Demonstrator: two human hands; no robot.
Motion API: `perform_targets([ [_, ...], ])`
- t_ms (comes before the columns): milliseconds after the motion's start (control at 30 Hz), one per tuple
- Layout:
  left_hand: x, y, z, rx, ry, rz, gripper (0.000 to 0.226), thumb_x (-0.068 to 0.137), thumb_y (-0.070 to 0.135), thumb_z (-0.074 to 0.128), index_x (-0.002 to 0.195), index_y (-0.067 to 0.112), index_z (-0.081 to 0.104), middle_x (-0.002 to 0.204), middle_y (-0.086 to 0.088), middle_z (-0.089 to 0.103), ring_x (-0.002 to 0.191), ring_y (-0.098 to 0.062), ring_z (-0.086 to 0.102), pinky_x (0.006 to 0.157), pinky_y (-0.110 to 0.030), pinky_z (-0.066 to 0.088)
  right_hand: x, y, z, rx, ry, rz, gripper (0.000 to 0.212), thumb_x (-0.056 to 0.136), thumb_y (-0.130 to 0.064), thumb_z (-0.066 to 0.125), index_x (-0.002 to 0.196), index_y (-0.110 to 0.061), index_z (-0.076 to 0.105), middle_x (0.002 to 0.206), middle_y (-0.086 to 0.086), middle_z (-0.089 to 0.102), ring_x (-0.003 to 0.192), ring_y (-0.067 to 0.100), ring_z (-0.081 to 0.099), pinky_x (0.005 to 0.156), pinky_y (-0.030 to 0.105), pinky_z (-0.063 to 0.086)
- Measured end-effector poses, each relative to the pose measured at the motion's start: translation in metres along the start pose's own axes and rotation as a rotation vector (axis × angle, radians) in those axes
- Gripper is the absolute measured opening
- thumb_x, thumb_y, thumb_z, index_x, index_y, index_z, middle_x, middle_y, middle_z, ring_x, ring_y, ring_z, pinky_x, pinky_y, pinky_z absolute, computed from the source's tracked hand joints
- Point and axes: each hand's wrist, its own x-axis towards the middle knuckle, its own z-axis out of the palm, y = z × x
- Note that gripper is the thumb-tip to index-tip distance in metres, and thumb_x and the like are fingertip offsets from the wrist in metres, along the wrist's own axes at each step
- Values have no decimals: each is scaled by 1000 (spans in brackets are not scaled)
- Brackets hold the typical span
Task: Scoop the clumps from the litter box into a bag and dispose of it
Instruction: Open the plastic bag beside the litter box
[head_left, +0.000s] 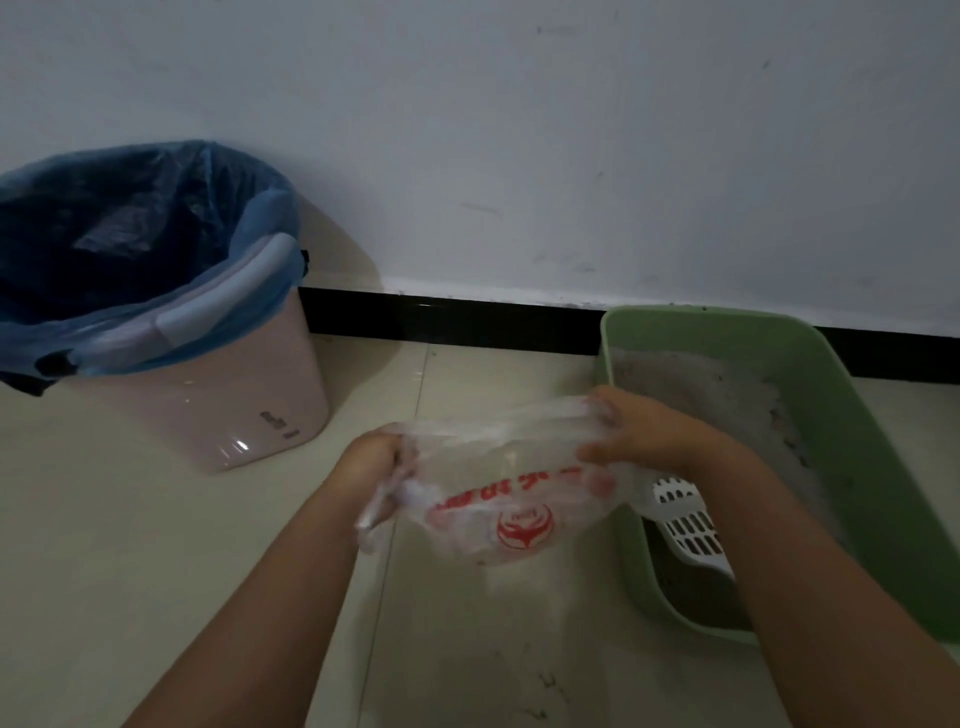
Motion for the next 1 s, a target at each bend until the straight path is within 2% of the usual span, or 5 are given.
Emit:
perform_targets([
  [233,-7,-3,-31,-94,-521,65,38,66,13,79,97,-6,69,100,-20,68,91,-23,70,79,-25,56,1,1,-8,166,158,43,11,97,-14,37,90,-9,43,79,5,46,62,14,41,51,24,33],
  [467,10,-36,-77,-423,-699,368,45,99,-2,8,143,-11,17,149,-32,17,140,-42,16,117,-49,5,10,11,13,1059,73,92,20,81,1,46,65,-7,53,60,10,47,43,16,48,38,19,44],
  [633,14,-25,-54,-437,-366,309,32,91,-4,34,119,-8,48,114,-35,52,101,-31,63,92,-38,49,22,12,28,1580,63,-125,51,16,-15,93,57,-15,63,57,6,62,48,17,62,48,27,56],
  [733,15,-28,-50,-68,71,34,24,66,-15,52,81,4,53,75,-17,55,51,-21,58,50,-19,48,20,7,27,1635,173,-75,20,51,-8,68,58,-13,49,39,-1,51,32,9,50,33,15,44],
  [1000,7,-18,-22,236,640,-92,61,85,24,63,136,0,38,137,-20,43,122,-36,46,99,-41,39,30,12,38,1492,431,14,41,53,14,27,31,-17,44,68,9,44,62,22,44,39,21,48],
])
